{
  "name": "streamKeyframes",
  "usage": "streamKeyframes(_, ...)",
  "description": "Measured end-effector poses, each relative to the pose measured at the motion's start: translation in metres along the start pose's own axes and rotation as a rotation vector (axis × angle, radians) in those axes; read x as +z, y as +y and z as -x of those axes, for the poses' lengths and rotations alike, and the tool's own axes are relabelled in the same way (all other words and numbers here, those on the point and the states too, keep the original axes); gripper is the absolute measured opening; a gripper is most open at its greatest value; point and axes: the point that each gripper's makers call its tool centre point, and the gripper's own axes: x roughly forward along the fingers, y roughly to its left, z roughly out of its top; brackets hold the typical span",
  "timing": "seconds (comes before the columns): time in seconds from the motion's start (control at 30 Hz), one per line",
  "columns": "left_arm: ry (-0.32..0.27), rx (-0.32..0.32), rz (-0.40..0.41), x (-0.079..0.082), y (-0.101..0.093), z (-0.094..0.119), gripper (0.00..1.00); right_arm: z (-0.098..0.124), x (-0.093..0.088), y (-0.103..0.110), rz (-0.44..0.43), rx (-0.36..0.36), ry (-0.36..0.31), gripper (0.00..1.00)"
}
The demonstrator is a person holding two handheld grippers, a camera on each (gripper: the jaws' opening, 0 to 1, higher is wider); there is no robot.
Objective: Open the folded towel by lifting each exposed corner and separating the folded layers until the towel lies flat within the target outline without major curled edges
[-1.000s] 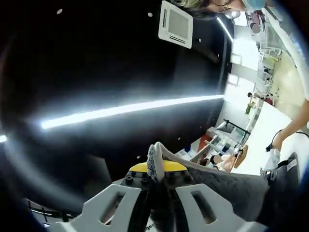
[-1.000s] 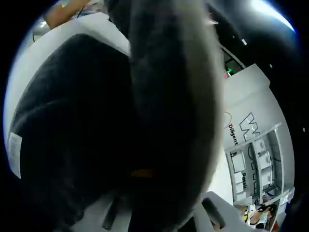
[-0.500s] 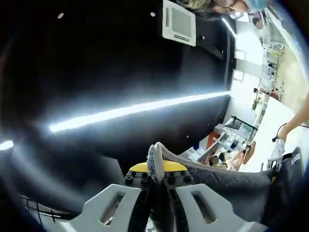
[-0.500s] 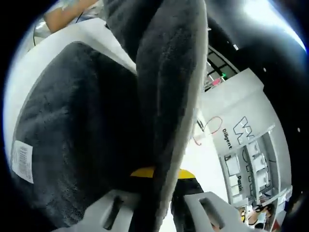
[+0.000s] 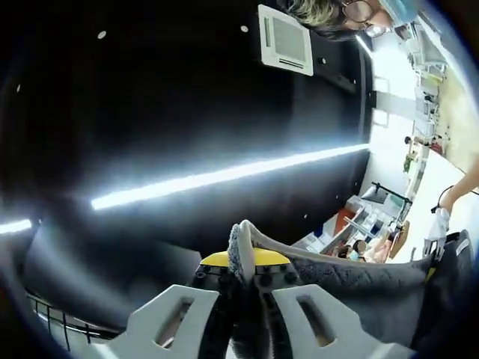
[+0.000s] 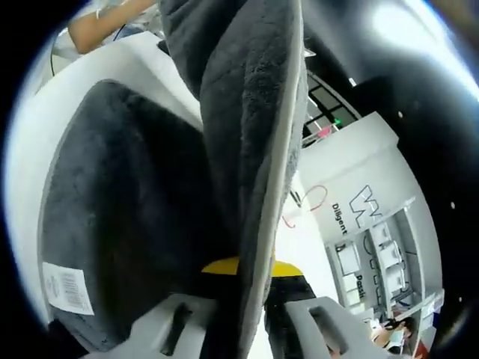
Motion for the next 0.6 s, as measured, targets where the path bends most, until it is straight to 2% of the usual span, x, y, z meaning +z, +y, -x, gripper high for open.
streamKeyframes(0.2,0.004,0.042,0.001,-0.002,0.016,0.006,0.03,0.006,-0.004,-0.008,-0.013,-0.023,0.002,0.03)
streamKeyframes(0.6,0.018,0.072,-0.017,-0.005,0.028,0.010,0.03,0.016,-0.013,-0.016,-0.032,-0.059,-0.010,0.02)
